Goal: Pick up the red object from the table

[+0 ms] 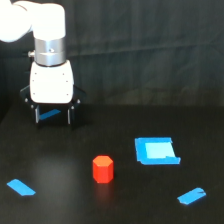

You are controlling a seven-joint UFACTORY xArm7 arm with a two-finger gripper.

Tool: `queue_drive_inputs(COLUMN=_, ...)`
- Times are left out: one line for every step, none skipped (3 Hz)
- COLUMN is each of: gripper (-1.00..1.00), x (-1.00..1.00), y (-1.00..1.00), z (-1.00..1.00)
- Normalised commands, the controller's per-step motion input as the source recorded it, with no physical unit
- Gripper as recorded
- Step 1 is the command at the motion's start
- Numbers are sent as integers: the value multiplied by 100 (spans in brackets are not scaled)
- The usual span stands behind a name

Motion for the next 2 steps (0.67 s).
queue_drive_inputs(gripper=95, x=62, y=-80, z=-3)
queue_drive_inputs(gripper=100, x=57, y=-83, z=-15)
